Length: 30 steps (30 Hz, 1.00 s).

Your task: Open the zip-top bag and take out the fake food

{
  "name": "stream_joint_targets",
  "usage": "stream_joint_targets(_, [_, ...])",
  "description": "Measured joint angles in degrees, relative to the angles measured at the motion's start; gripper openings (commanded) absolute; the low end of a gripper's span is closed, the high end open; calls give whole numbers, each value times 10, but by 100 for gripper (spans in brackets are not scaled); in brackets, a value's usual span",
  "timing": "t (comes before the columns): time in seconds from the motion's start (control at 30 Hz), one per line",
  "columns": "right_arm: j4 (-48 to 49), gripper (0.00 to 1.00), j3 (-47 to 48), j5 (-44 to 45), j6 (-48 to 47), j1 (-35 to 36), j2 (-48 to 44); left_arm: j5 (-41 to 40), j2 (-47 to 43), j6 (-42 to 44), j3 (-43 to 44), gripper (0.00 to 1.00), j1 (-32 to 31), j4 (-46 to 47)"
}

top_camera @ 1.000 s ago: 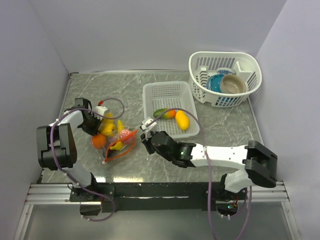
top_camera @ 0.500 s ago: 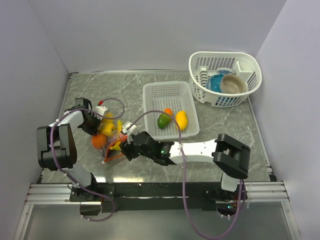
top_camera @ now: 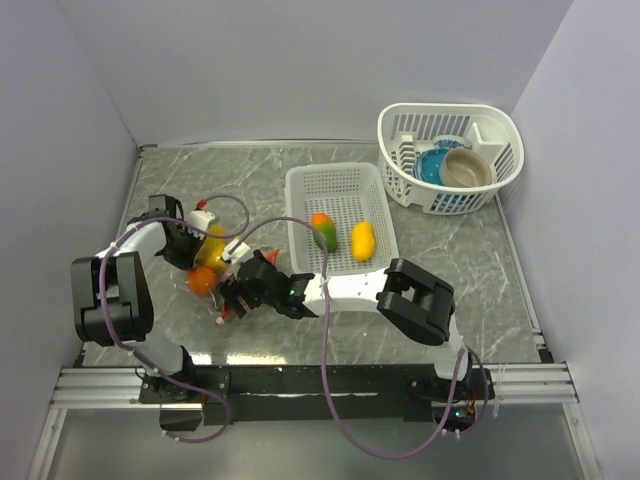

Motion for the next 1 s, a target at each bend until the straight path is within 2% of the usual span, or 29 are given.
stream_joint_targets(0.4, [27, 93, -40, 158, 0, -4, -17, 1, -1, 9, 0, 1, -1, -3])
stream_joint_targets(0.57, [54, 93, -37, 167, -1, -7, -17, 1, -1, 16, 0, 1, -2, -4])
stream_joint_targets(0.8, [56, 93, 30, 186, -5, -17, 7, 3, -1, 28, 0, 1, -2, -7])
stream_joint_targets(1.0, [55, 92, 93, 207, -19, -20, 66, 9, -1, 47, -2, 1, -2, -13])
